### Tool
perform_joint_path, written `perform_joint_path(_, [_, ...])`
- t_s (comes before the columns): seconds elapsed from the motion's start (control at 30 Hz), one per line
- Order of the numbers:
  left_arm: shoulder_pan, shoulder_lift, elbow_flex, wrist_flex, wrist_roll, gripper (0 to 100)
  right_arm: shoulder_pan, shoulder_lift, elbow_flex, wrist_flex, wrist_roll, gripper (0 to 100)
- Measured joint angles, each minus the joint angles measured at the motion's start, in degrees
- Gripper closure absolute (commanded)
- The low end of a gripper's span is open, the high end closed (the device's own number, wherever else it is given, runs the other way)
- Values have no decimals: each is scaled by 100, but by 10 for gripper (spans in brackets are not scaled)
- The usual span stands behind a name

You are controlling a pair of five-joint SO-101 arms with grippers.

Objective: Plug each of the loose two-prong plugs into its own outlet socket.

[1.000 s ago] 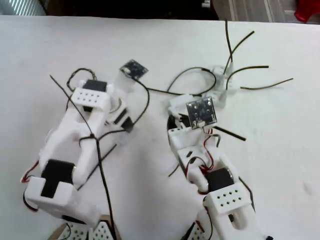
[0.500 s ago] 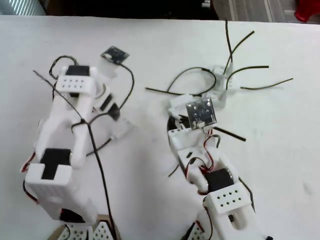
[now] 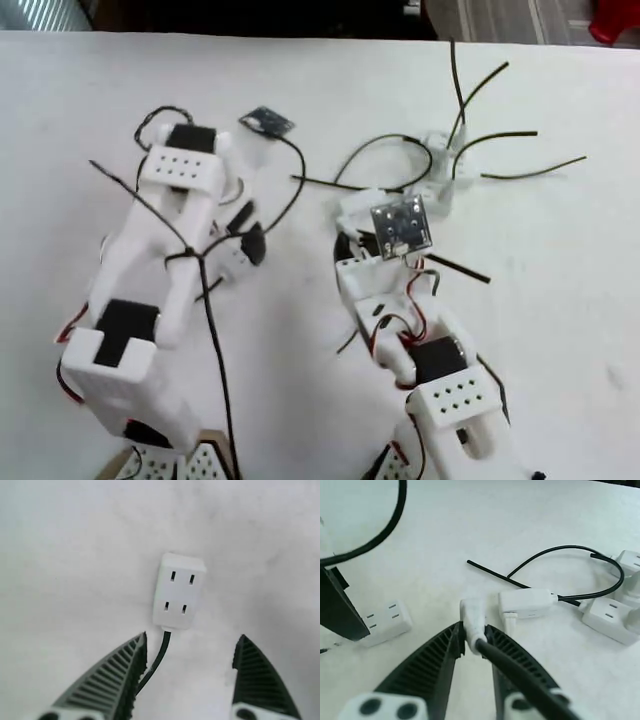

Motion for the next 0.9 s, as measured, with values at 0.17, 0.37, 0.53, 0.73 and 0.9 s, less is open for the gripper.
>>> perform_joint_path(0.17, [0,0,448,-580,0,697,0,0,0,0,0,981])
perform_joint_path(0.37, [0,0,1046,-1442,-237,728,0,0,0,0,0,981])
perform_joint_path(0.53, [0,0,1512,-1960,-290,744,0,0,0,0,0,981])
perform_joint_path(0.73, [0,0,1837,-2479,-290,862,0,0,0,0,0,981])
perform_joint_path(0.9, [123,0,1864,-2611,-290,826,0,0,0,0,0,981])
